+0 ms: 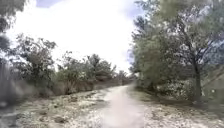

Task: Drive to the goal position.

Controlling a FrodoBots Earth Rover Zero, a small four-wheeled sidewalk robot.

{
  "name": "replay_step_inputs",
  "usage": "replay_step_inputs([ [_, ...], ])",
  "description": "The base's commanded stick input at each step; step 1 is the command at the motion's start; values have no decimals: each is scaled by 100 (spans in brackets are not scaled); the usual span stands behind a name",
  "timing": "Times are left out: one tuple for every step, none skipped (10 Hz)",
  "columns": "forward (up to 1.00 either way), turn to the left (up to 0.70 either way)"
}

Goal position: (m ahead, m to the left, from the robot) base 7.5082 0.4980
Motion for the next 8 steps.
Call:
replay_step_inputs([
  [85, 0],
  [85, 0],
  [85, 0],
  [85, 0],
  [85, 0],
  [85, 0],
  [85, 0],
  [85, 0],
])
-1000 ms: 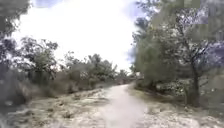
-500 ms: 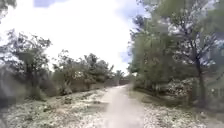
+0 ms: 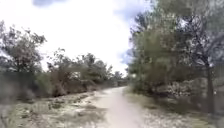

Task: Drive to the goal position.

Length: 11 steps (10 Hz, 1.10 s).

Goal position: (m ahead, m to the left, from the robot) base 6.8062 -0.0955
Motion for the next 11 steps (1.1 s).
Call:
replay_step_inputs([
  [85, 5],
  [85, 32],
  [85, 34],
  [85, 34],
  [85, 24],
  [85, 0],
  [85, 0],
  [85, 0],
  [85, 0],
  [85, 0],
  [85, 0],
])
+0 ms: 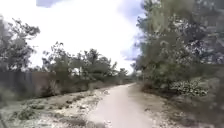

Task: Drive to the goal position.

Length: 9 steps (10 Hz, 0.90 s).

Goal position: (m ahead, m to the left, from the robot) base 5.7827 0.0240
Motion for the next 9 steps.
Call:
replay_step_inputs([
  [85, 0],
  [85, 0],
  [85, 0],
  [85, 1],
  [85, 28],
  [85, 34],
  [85, 22],
  [85, 4],
  [85, 0],
])
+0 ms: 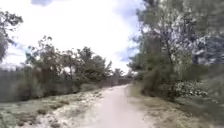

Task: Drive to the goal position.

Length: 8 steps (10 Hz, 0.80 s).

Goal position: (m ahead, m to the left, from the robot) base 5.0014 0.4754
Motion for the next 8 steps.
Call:
replay_step_inputs([
  [85, 0],
  [85, 0],
  [85, 0],
  [85, 0],
  [85, 0],
  [85, 0],
  [85, 0],
  [85, 0],
])
